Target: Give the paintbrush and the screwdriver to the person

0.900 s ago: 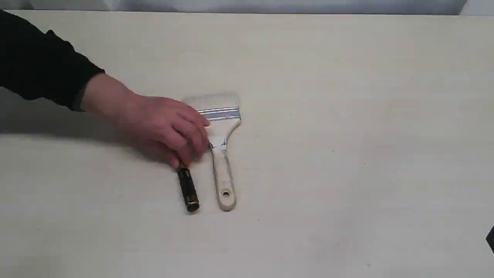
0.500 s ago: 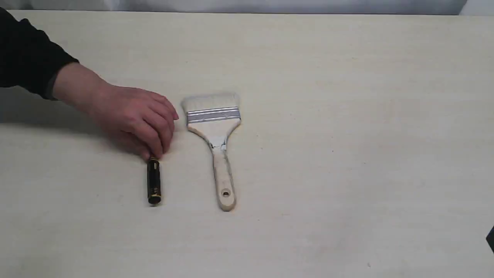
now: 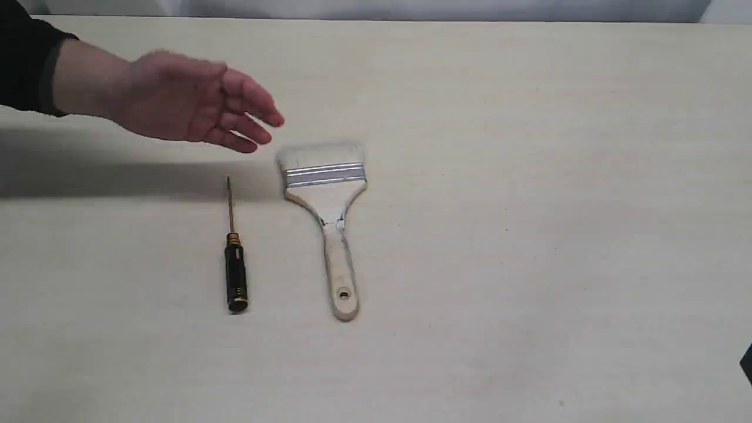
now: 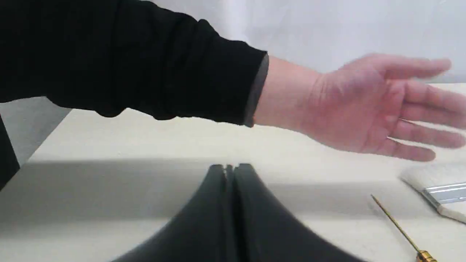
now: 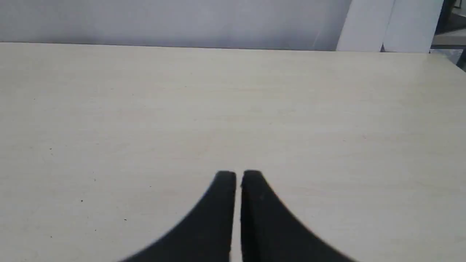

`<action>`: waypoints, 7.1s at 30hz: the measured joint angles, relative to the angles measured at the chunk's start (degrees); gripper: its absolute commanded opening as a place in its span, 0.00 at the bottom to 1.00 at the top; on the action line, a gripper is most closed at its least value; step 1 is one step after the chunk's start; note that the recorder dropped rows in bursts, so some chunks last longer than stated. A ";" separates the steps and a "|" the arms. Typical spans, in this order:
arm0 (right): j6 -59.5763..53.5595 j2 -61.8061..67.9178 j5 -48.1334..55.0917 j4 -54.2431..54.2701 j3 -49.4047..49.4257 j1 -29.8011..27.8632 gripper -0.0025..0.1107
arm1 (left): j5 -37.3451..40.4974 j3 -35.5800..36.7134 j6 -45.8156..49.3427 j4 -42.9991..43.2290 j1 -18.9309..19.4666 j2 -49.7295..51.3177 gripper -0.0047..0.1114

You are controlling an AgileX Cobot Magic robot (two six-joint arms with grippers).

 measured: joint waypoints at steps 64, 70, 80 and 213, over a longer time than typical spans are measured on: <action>57.99 26.93 -84.91 -67.86 -33.59 0.00 0.06 | 0.00 0.00 0.00 0.00 0.00 0.00 0.04; 61.71 37.76 -76.51 -79.70 -46.66 0.00 0.20 | 0.00 0.00 0.00 0.00 0.00 0.00 0.04; 69.30 48.53 -38.73 -98.03 -45.55 0.00 0.39 | 0.00 0.00 0.00 0.00 0.00 0.00 0.04; 25.11 97.87 4.95 -18.43 -82.64 58.65 0.48 | 0.00 0.00 0.00 0.00 0.00 0.00 0.04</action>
